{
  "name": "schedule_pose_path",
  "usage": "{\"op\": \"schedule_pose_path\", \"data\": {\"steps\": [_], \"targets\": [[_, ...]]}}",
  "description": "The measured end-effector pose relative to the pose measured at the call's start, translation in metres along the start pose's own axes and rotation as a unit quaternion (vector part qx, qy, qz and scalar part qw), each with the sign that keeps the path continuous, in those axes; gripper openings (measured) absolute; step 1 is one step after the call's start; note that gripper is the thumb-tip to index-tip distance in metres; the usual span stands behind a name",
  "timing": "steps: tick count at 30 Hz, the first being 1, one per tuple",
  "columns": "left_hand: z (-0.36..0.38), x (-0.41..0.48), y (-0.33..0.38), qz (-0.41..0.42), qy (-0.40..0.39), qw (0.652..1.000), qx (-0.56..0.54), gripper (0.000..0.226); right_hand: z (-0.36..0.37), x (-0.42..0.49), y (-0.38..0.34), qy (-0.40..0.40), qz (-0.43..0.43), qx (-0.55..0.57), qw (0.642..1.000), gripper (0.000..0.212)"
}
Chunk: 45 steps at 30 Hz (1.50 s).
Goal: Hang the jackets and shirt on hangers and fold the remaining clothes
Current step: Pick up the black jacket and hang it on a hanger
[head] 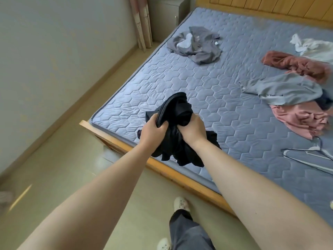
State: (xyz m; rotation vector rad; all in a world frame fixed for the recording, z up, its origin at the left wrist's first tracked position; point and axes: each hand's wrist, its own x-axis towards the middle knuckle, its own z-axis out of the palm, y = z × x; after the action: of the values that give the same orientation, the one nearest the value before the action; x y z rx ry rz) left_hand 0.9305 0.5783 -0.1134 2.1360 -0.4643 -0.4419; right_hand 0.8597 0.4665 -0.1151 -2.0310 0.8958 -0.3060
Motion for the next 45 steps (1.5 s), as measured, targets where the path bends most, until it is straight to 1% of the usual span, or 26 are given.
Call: {"op": "schedule_pose_path", "data": {"steps": [3, 6, 9, 15, 17, 19, 23, 25, 28, 32, 37, 41, 45], "targets": [[0.003, -0.055, 0.012, 0.014, -0.01, 1.0, 0.019, 0.003, -0.028, -0.052, 0.01, -0.005, 0.02, 0.012, 1.0, 0.021], [0.025, -0.104, 0.033, 0.015, -0.01, 1.0, 0.013, 0.007, -0.065, -0.091, 0.029, 0.007, 0.034, 0.0, 0.999, 0.024], [0.058, -0.145, 0.057, 0.015, -0.011, 1.0, 0.012, 0.004, -0.107, -0.122, 0.052, 0.022, 0.034, -0.028, 0.999, 0.026], [0.168, -0.236, 0.132, 0.022, -0.008, 0.999, -0.031, 0.003, -0.238, -0.181, 0.131, 0.067, 0.016, -0.039, 0.997, 0.022], [0.21, -0.267, 0.161, 0.017, -0.004, 0.998, -0.057, 0.003, -0.286, -0.201, 0.161, 0.072, 0.014, -0.038, 0.997, 0.024], [0.251, -0.298, 0.194, 0.019, -0.012, 0.998, -0.059, 0.004, -0.336, -0.218, 0.192, 0.082, 0.018, -0.041, 0.996, 0.026], [0.32, -0.341, 0.257, 0.018, -0.019, 0.996, -0.084, 0.007, -0.426, -0.236, 0.24, 0.105, -0.009, -0.058, 0.993, 0.026], [0.348, -0.352, 0.286, 0.02, -0.028, 0.995, -0.091, 0.008, -0.465, -0.237, 0.258, 0.115, -0.024, -0.058, 0.991, 0.025], [0.388, -0.356, 0.332, 0.034, -0.037, 0.996, -0.074, 0.008, -0.521, -0.226, 0.281, 0.138, -0.032, -0.051, 0.989, 0.024], [0.444, -0.341, 0.388, 0.054, -0.03, 0.994, -0.094, 0.012, -0.586, -0.196, 0.307, 0.164, -0.039, -0.065, 0.984, 0.027], [0.532, -0.315, 0.461, 0.065, -0.052, 0.989, -0.125, 0.012, -0.681, -0.158, 0.347, 0.205, -0.026, -0.036, 0.978, 0.027], [0.593, -0.315, 0.519, 0.065, -0.066, 0.985, -0.146, 0.017, -0.756, -0.137, 0.383, 0.202, -0.019, -0.029, 0.979, 0.024], [0.656, -0.313, 0.572, 0.065, -0.073, 0.982, -0.161, 0.014, -0.826, -0.111, 0.422, 0.208, -0.014, -0.02, 0.978, 0.029]]}}
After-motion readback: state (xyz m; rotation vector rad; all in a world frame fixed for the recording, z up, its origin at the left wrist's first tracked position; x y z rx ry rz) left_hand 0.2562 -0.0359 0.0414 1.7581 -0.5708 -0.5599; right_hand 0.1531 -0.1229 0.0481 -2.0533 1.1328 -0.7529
